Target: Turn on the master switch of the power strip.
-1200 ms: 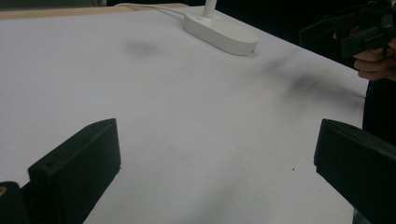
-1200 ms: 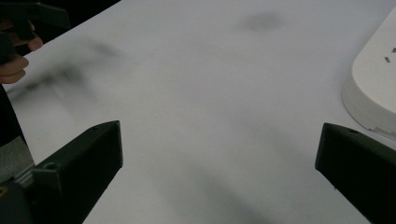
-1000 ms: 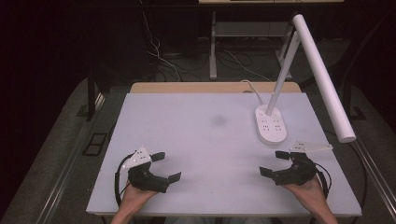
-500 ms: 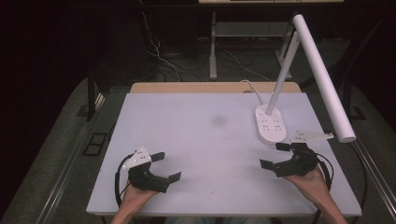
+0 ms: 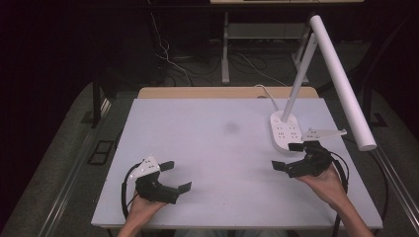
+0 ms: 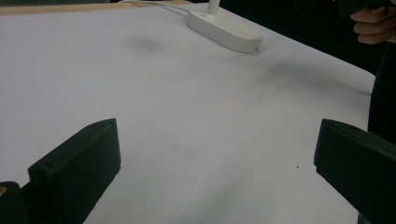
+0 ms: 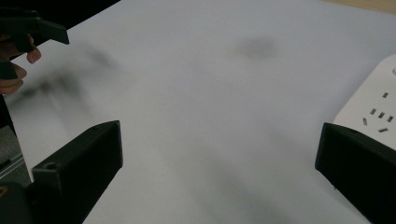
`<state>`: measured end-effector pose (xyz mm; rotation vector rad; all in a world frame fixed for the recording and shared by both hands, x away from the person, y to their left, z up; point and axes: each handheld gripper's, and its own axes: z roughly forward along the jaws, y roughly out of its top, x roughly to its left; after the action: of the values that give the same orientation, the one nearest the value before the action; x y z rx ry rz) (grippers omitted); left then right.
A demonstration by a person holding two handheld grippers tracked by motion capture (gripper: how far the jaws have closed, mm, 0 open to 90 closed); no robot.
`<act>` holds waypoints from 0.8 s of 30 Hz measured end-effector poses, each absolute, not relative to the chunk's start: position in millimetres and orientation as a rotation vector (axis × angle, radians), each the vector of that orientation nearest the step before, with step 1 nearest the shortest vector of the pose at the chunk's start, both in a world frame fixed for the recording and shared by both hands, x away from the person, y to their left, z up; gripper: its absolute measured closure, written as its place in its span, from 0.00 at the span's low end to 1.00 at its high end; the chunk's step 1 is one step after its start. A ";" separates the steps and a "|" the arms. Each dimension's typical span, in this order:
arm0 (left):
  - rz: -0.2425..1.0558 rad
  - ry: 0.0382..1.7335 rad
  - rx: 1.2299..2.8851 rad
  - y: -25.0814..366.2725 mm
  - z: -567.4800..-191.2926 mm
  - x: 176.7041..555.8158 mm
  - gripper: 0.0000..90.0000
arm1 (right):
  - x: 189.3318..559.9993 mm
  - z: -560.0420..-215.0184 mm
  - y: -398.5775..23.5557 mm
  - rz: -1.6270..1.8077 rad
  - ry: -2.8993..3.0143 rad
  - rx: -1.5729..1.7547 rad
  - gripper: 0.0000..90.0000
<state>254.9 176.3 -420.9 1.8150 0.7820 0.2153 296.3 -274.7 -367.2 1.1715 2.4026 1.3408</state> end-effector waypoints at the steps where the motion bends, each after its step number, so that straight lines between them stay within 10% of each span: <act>1: 0.215 0.782 1.815 176.3 -421.0 254.9 0.00 | 298.8 -366.4 -274.0 1.337 2.405 1.166 0.00; 24: 0.212 0.788 1.810 177.6 -421.3 255.1 0.00 | 323.7 -352.6 -260.6 1.304 2.424 1.149 0.00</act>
<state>255.1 177.6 -421.3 1.8097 0.7883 0.2115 323.7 -260.6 -352.6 1.1491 2.4241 1.3035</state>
